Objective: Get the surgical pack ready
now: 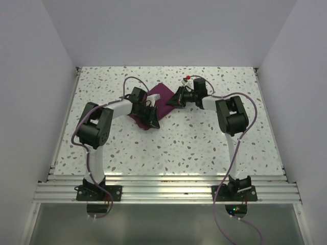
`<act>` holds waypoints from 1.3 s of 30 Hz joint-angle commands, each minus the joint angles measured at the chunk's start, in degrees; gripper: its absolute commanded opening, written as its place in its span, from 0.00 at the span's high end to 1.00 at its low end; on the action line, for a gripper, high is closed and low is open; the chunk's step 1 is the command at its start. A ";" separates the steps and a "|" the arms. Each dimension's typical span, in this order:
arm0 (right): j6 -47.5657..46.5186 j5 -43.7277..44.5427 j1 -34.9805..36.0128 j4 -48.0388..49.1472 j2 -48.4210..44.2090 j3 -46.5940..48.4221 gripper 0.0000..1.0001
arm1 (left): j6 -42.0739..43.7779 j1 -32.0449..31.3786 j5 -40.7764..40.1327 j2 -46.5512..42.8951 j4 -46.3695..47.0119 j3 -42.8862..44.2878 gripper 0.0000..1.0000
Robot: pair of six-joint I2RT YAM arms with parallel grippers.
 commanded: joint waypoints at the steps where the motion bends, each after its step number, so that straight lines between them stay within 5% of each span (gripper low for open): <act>1: -2.59 3.13 0.18 -7.25 1.02 2.51 0.85 | 6.47 2.80 -9.74 2.81 -2.81 1.66 0.82; 9: -5.31 6.38 0.27 -17.96 -9.35 5.41 0.80 | -0.72 2.88 -2.18 -15.10 1.67 -5.46 0.61; 18: -7.60 5.50 -0.17 -26.31 -12.95 10.16 0.74 | -6.27 5.61 -4.63 -26.89 1.06 -5.03 0.59; 22: -18.74 16.62 -0.26 -41.42 -17.87 11.05 0.67 | -9.60 7.54 -8.67 -32.95 0.80 -6.16 0.51; 26: -22.02 27.44 -0.26 -50.84 -27.34 3.00 0.38 | -12.51 8.86 -12.19 -39.19 2.82 -10.19 0.37; 28: -22.98 30.80 -0.34 -52.69 -30.52 -0.71 0.01 | -13.91 9.74 -12.72 -42.01 2.82 -12.65 0.01; 39: -26.41 33.30 -0.17 -53.76 -46.61 -24.19 0.01 | -16.81 11.06 -15.18 -53.69 2.03 -25.49 0.00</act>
